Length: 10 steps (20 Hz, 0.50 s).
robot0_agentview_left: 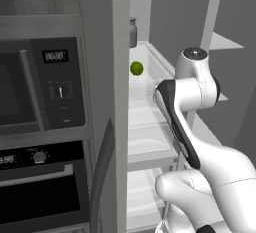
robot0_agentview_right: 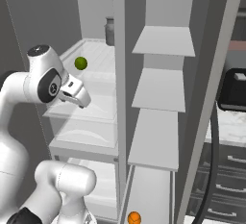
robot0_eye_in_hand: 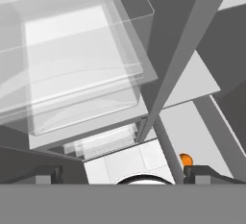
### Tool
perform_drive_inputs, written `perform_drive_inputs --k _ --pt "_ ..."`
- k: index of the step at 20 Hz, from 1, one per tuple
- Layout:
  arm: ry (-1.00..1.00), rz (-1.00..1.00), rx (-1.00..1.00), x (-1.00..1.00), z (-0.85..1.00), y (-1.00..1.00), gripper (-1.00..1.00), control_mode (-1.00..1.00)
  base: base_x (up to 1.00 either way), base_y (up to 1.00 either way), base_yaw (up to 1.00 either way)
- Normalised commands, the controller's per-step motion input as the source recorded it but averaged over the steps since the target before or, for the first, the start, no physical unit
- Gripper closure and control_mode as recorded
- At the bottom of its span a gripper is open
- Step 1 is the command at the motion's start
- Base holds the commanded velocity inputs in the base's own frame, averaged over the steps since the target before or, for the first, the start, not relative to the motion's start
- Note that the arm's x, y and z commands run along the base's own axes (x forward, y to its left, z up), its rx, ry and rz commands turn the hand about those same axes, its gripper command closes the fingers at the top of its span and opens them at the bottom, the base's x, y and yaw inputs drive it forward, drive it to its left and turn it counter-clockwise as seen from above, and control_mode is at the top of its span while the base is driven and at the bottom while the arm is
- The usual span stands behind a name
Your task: Take the lime and orange from the fridge shelf and place them in the freezer drawer to begin freezing them.
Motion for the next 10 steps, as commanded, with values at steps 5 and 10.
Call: perform_drive_inputs --k 5,10 --pt "-0.01 0.0 0.0 -0.01 -0.06 0.04 -1.0 -1.0 0.0 0.0 0.0" --pt "-0.06 0.0 0.0 -0.02 0.01 0.02 -1.0 -1.0 0.0 0.0 0.0"
